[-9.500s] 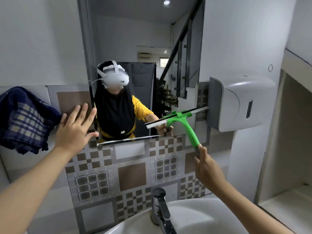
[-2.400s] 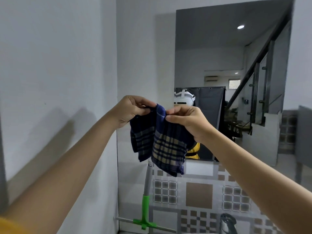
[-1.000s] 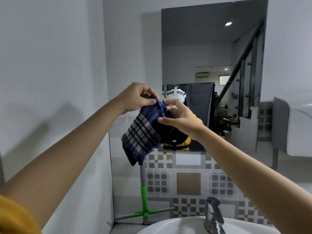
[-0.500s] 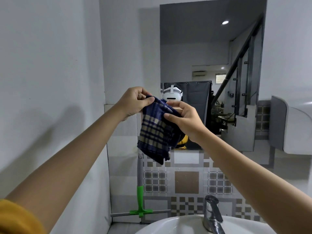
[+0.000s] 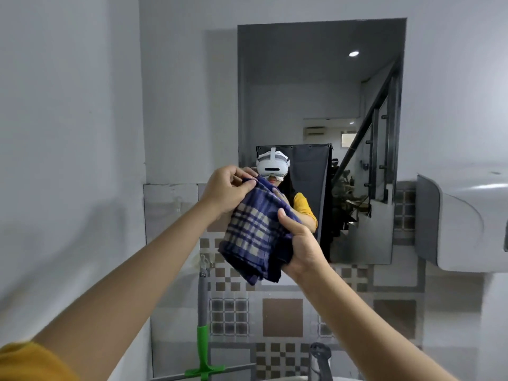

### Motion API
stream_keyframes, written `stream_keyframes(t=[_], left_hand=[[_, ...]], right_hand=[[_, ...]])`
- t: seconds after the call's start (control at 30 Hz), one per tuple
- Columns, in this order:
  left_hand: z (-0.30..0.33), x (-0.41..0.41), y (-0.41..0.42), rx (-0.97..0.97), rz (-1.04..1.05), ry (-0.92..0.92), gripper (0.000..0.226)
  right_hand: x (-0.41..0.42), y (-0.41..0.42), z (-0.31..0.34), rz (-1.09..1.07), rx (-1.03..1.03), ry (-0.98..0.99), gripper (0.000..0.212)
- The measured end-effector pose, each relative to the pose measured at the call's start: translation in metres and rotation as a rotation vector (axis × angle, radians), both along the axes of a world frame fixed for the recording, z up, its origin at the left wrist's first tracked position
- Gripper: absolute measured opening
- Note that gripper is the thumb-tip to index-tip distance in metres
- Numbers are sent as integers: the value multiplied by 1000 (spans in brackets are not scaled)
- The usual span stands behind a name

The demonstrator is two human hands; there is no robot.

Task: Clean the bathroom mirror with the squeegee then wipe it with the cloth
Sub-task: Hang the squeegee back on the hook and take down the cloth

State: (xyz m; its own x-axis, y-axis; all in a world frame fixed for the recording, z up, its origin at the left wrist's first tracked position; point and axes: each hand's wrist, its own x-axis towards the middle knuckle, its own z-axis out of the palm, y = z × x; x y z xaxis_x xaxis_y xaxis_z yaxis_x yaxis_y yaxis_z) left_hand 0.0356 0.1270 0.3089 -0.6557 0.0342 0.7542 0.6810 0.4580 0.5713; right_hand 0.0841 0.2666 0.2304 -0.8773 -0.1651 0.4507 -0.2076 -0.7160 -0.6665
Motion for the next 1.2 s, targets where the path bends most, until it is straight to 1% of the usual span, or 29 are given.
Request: stream_keyframes(t=[0.07, 0.1, 0.17, 0.2, 0.27, 0.37, 0.5, 0.6, 0.7, 0.8, 0.87, 0.93, 1.0, 1.07, 1.1, 1.17, 1.2], left_hand=[[-4, -3, 7, -56, 109, 8, 15], [-4, -1, 11, -54, 145, 34, 16], [-4, 6, 21, -48, 141, 100, 12], [-3, 9, 27, -53, 92, 90, 11], [-3, 17, 37, -81, -45, -44, 14], [-3, 19, 43, -100, -145, -220, 20], [-3, 19, 43, -24, -243, -360, 26], [-3, 19, 43, 38, -271, -383, 26], [-1, 17, 43, 101, -298, -412, 24], [-2, 14, 43, 167, -335, -393, 25], [-4, 11, 44, 182, -328, -363, 30], [-6, 7, 42, 189, -319, -348, 32], [-5, 5, 39, 192, -318, -343, 33], [-4, 3, 36, 179, -320, -340, 34], [-3, 3, 35, 173, -327, -337, 34], [0, 3, 34, 183, -358, -343, 34], [3, 3, 34, 187, -376, -349, 33]], right_hand=[[-14, 7, -1, -84, -20, -23, 47], [-19, 10, -1, -132, -20, -42, 43], [-22, 15, 2, -221, -23, -67, 38], [-22, 17, 4, -255, -15, -72, 38], [-23, 21, 8, -296, -2, -53, 37], [-30, 27, 8, -258, 34, 0, 23], [-35, 37, 9, -161, 107, 77, 30], [-35, 41, 14, -96, 183, 66, 38], [-41, 46, 18, -45, 183, -1, 51], [-46, 46, 23, -47, 237, -1, 47], [-51, 45, 24, -85, 290, 6, 43], [-52, 45, 25, -124, 321, 47, 42], [-55, 45, 25, -196, 331, 97, 38], [-59, 44, 23, -326, 370, 185, 27], [-62, 43, 21, -408, 415, 242, 26], [-68, 41, 17, -533, 505, 362, 33], [-71, 39, 15, -546, 511, 392, 35]])
